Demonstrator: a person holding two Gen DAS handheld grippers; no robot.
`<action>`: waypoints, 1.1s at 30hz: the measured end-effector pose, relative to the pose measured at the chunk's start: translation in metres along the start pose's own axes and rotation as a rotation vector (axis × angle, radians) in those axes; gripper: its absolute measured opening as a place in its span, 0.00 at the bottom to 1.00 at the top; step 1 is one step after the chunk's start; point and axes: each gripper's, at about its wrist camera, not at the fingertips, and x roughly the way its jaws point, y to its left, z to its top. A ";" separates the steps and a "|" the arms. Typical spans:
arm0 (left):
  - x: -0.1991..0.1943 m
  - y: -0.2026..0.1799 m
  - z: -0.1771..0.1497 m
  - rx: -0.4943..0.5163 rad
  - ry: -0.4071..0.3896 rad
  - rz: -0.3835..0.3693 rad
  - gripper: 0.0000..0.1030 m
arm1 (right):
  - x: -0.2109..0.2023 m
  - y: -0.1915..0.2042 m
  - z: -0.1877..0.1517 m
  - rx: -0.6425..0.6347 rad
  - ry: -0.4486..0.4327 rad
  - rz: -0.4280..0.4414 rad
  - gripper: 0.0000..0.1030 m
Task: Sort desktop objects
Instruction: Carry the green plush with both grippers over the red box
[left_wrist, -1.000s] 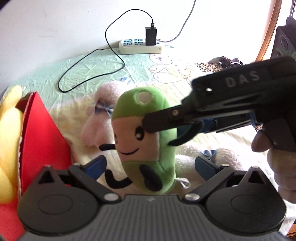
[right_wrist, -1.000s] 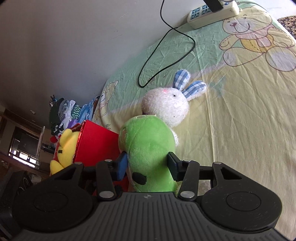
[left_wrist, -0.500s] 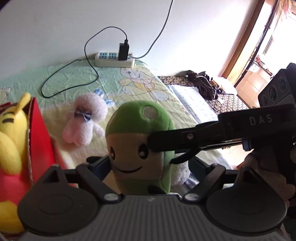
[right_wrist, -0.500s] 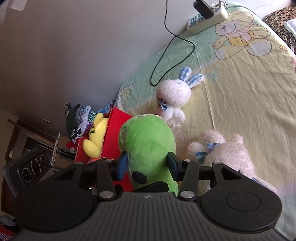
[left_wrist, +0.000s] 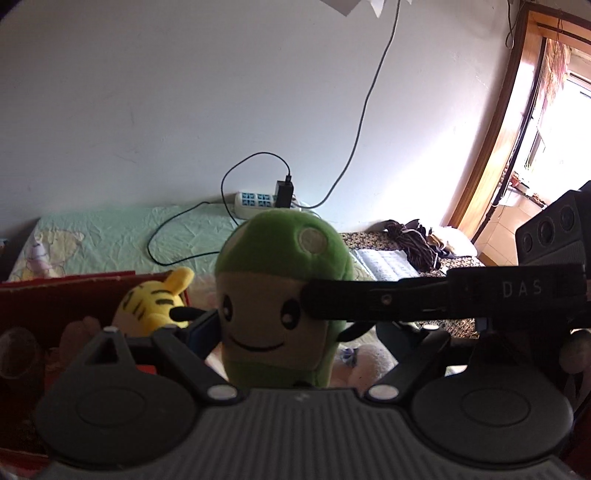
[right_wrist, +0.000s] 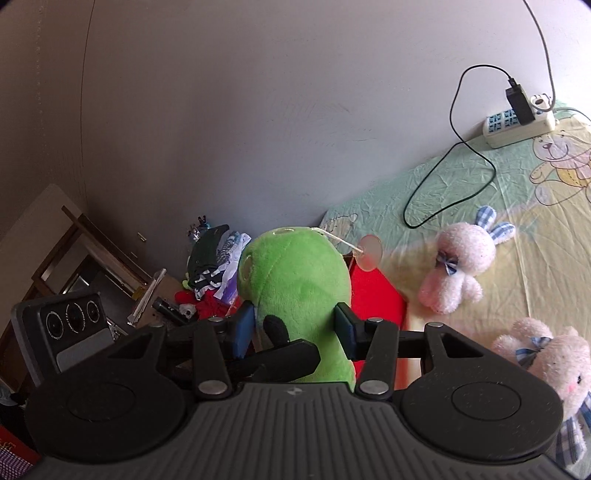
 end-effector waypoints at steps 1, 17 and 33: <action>-0.005 0.007 0.000 -0.005 -0.006 0.005 0.86 | 0.005 0.005 0.000 -0.012 0.000 0.002 0.49; -0.052 0.153 -0.016 -0.160 0.009 0.078 0.86 | 0.139 0.085 -0.015 -0.065 0.099 -0.009 0.49; -0.012 0.235 -0.031 -0.202 0.193 0.128 0.87 | 0.230 0.072 -0.040 0.097 0.154 -0.199 0.48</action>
